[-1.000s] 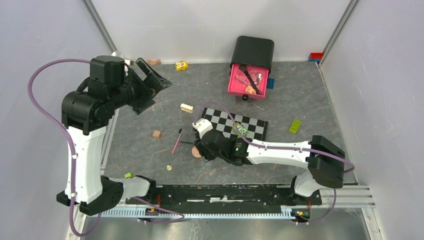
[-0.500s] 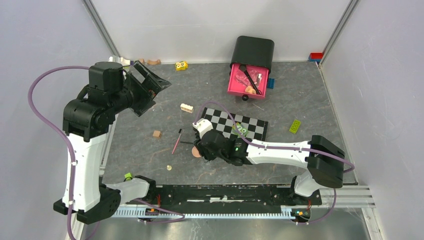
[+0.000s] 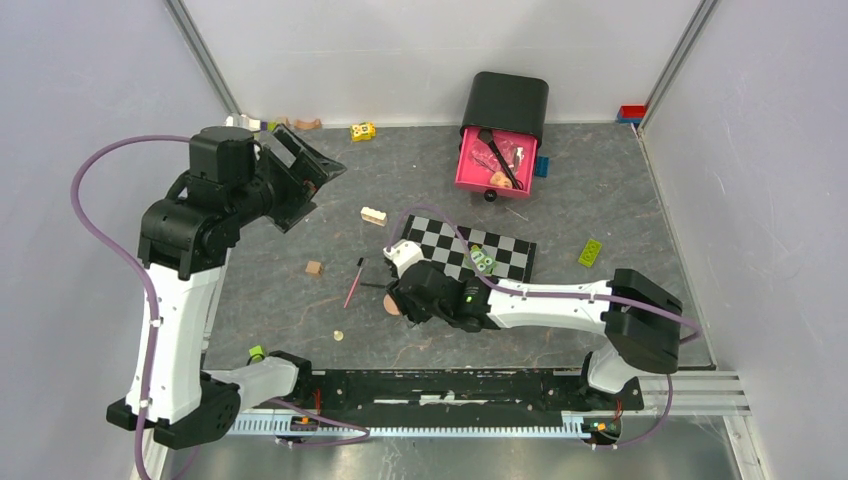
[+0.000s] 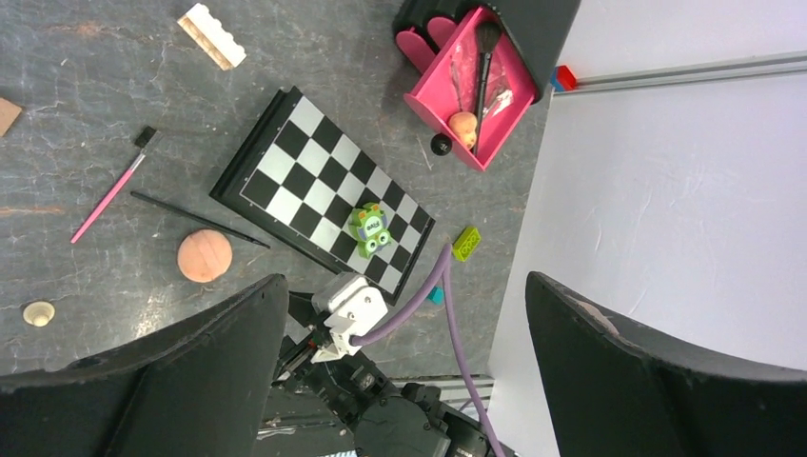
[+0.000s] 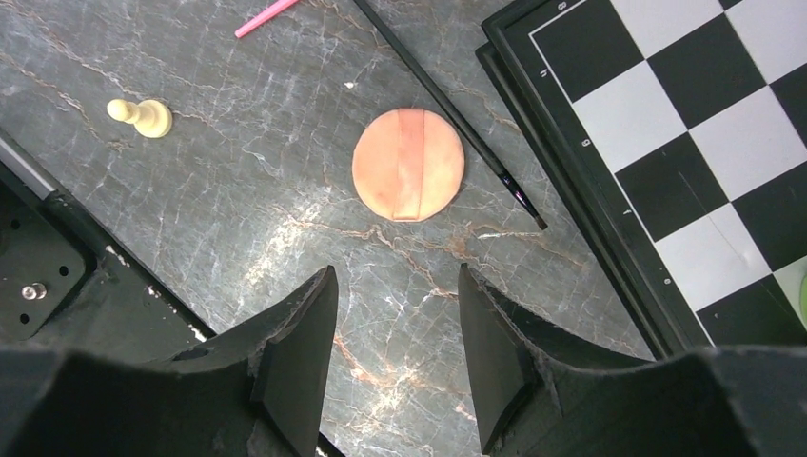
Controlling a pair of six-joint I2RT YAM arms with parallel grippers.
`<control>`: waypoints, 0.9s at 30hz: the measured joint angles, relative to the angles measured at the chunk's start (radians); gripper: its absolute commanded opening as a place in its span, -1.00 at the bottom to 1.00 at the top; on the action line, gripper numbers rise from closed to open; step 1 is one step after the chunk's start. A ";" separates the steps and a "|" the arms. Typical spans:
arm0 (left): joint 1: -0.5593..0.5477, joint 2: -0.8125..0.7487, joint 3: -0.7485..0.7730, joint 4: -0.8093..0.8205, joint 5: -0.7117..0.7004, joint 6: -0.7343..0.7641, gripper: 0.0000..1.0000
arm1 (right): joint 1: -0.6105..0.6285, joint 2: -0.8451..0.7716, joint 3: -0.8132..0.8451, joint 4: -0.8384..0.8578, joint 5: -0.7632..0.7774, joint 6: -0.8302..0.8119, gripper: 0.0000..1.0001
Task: Organize the makeup
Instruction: Pick up the makeup tool from the center of the board.
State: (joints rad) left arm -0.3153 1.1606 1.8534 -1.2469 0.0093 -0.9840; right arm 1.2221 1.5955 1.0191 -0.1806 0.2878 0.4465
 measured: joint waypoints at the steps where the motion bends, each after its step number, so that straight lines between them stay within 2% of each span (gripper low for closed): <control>1: 0.000 -0.003 -0.014 0.008 0.000 0.001 1.00 | 0.000 0.006 0.001 0.000 0.000 0.002 0.13; 5: 0.002 -0.024 -0.115 0.053 -0.001 0.050 1.00 | -0.021 0.053 0.023 0.002 -0.050 0.040 0.11; 11: 0.018 -0.107 -0.332 0.158 -0.010 0.218 1.00 | -0.106 0.103 0.048 0.015 -0.135 0.089 0.08; 16: 0.042 -0.160 -0.417 0.197 -0.097 0.331 1.00 | -0.165 0.151 0.068 0.044 -0.201 0.109 -0.10; 27: 0.095 -0.193 -0.703 0.355 -0.185 0.479 1.00 | -0.207 0.190 0.066 0.078 -0.268 0.130 -0.17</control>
State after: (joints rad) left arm -0.2207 0.9672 1.1503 -0.8917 -0.1761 -0.5053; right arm 1.0149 1.7851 1.0855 -0.1024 0.0200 0.5766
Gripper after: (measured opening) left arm 0.996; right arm 0.422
